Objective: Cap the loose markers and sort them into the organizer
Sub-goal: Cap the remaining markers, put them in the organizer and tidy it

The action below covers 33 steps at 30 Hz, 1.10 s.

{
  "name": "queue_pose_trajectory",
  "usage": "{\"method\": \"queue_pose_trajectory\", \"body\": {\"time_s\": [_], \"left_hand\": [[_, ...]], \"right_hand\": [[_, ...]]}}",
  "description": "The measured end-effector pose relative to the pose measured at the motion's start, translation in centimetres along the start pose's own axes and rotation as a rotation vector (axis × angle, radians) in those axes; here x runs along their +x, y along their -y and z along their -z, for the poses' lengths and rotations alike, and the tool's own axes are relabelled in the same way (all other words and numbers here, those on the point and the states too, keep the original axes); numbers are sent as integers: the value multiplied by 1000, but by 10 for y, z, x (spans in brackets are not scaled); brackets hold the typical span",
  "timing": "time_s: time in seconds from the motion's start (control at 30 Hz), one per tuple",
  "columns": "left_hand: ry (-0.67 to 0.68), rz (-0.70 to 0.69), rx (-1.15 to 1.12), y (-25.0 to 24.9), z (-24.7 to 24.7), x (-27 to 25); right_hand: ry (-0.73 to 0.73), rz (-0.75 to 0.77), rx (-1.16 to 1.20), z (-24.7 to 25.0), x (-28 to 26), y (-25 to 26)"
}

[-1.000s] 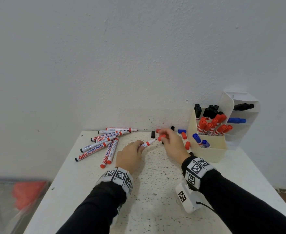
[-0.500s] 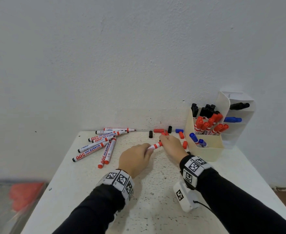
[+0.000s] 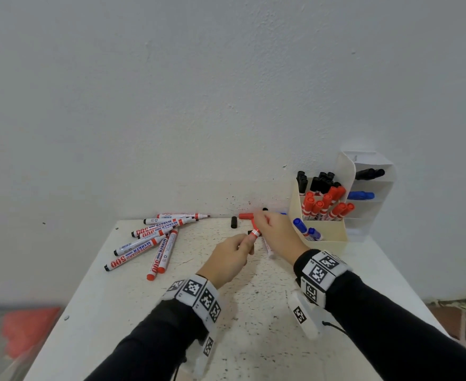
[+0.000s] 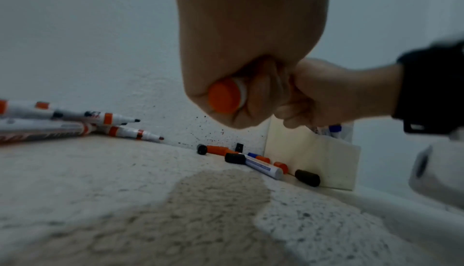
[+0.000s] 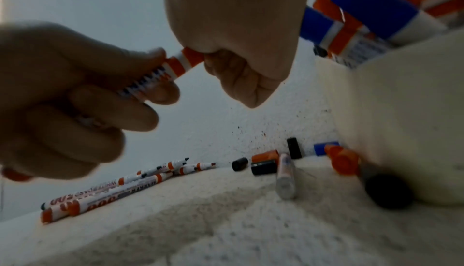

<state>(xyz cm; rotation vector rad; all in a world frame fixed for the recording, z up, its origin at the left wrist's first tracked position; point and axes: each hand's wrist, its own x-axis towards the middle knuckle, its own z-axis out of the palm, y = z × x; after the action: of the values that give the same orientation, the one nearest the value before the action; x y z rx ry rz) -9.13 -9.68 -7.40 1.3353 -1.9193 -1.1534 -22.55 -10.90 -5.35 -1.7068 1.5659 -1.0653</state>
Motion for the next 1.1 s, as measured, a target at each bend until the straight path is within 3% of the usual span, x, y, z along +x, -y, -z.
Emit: {"method": "queue_pose_trajectory", "body": {"time_s": [0.13, 0.27, 0.33, 0.4, 0.5, 0.6, 0.67, 0.83, 1.1], "left_hand": [[-108, -111, -118, -6, -13, 8], [-175, -53, -173, -15, -29, 20], [-144, -22, -37, -8, -37, 29], [-27, -5, 270, -1, -43, 38], [122, 58, 630, -1, -48, 40], [180, 64, 747, -5, -52, 39], [119, 51, 782, -3, -54, 43], [-64, 107, 695, -10, -58, 44], [-76, 269, 516, -9, -47, 46]], "right_hand": [[-160, 49, 25, 14, -3, 16], [-239, 279, -105, 42, -9, 42], [-377, 391, -211, 61, -9, 48], [-555, 458, -273, 81, -7, 50], [-681, 424, -322, 108, -3, 36], [-633, 350, -357, 119, 2, 17], [-576, 299, -364, 119, 5, 3], [-473, 180, -462, 112, 14, -22], [-332, 98, -598, 106, 26, -34]]}}
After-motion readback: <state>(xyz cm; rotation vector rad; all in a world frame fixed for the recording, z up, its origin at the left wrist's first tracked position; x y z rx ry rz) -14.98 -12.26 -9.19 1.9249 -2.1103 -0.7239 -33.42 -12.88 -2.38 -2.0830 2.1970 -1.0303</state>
